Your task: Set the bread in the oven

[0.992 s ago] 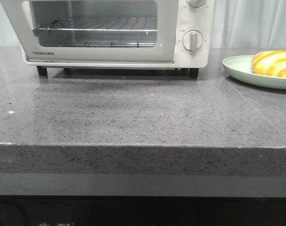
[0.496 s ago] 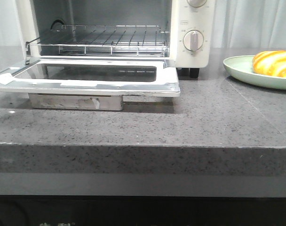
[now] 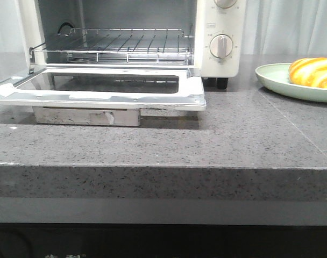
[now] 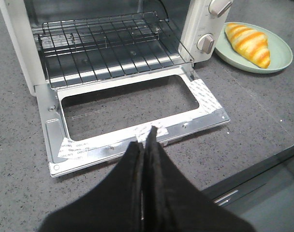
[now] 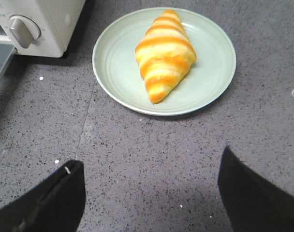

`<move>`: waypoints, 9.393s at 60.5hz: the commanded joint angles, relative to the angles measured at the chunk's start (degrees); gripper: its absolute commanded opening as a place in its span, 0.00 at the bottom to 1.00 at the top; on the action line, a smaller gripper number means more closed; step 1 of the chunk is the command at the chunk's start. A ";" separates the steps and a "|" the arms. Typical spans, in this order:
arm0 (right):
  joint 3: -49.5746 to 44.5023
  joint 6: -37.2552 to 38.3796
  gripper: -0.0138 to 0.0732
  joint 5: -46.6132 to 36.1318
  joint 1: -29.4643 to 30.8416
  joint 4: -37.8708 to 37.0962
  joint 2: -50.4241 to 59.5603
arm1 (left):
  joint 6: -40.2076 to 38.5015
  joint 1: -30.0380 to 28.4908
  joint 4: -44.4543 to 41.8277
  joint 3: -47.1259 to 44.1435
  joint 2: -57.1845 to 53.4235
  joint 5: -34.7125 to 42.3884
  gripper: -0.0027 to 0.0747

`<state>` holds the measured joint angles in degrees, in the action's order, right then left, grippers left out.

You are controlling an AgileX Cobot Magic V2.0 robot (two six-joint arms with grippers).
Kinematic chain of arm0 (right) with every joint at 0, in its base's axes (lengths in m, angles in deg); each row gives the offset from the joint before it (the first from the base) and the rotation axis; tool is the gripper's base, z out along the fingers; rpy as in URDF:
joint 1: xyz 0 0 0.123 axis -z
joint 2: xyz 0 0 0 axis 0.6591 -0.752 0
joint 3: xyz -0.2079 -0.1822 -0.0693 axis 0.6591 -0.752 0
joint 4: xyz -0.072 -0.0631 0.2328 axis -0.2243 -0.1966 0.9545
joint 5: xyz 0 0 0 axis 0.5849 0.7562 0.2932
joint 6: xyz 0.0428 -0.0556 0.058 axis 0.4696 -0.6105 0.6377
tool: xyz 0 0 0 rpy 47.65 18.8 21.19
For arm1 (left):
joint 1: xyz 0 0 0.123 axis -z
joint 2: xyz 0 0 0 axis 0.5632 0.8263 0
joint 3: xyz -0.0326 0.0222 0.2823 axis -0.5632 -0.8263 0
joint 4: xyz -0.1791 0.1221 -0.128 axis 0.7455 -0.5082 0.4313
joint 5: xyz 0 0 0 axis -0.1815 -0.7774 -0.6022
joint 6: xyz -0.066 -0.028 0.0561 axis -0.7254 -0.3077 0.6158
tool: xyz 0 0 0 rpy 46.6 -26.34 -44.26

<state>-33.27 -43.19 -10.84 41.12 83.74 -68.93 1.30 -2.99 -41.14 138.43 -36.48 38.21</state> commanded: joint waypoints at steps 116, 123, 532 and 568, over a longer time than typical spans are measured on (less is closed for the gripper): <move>37.36 3.72 0.33 8.03 0.20 -4.29 -50.94 | -0.07 0.05 0.72 1.29 -0.16 5.02 0.01; 37.22 3.31 0.33 10.69 -0.02 -4.29 -46.77 | -0.07 0.05 0.72 1.29 -0.16 5.02 0.01; 2.96 5.81 0.08 4.98 -23.03 -6.54 16.01 | 0.33 -25.23 1.68 -55.03 -39.38 49.09 0.01; -43.68 5.85 0.08 -43.15 -1.30 -8.13 43.52 | 0.33 -25.23 1.68 -55.03 -39.38 49.09 0.01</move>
<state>-73.53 -36.74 -42.65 38.68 75.27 -27.81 1.77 -28.13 -39.85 84.77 -74.62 82.61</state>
